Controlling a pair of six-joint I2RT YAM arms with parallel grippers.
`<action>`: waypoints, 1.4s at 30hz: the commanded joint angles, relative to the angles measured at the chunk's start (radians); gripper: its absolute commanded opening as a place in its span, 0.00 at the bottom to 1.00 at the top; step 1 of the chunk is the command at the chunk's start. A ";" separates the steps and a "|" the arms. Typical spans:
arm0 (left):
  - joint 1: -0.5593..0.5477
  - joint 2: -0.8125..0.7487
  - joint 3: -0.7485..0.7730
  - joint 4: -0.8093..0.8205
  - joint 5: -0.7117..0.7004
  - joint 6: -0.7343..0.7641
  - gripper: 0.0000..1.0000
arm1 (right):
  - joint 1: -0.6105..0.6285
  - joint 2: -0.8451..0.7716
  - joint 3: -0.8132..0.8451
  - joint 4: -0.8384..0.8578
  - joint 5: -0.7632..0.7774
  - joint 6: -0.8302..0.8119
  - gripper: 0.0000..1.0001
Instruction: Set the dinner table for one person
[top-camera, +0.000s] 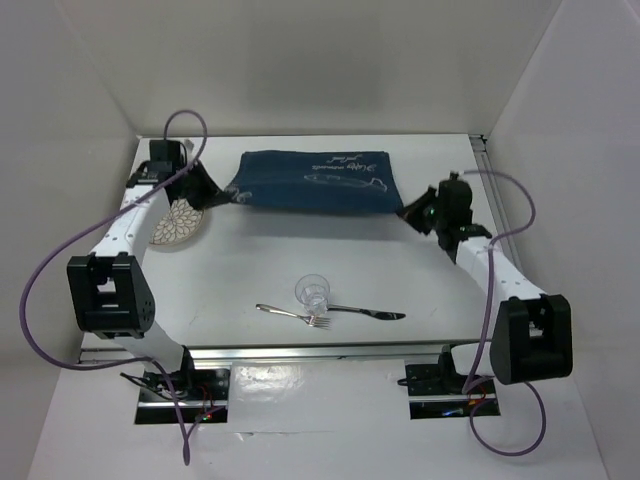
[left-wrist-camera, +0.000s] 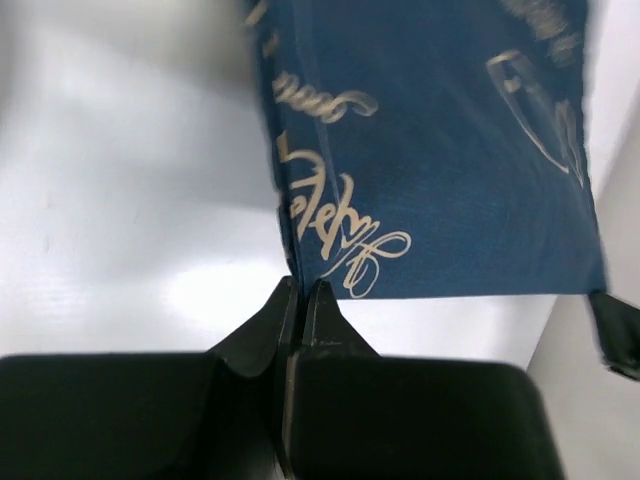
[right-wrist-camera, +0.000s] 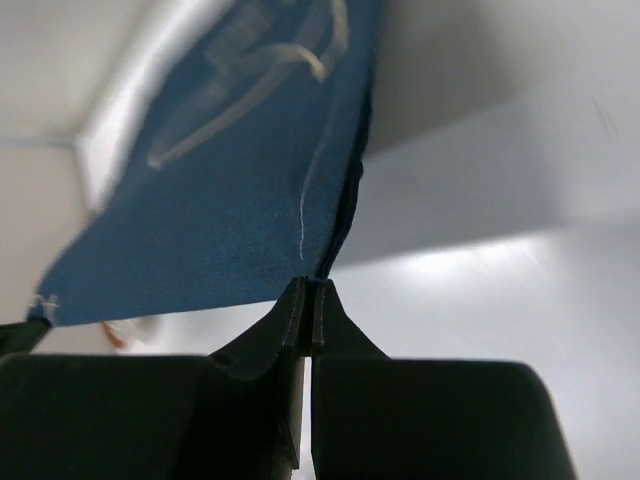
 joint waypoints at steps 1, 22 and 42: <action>0.012 -0.024 -0.234 0.069 0.041 0.016 0.00 | 0.011 -0.067 -0.236 0.005 0.007 0.028 0.00; -0.162 0.132 -0.137 -0.080 -0.068 0.091 0.00 | 0.029 0.118 -0.021 -0.250 0.095 -0.108 0.44; -0.167 0.441 -0.023 -0.115 -0.243 0.057 0.00 | 0.111 0.438 -0.011 -0.176 0.027 -0.123 0.12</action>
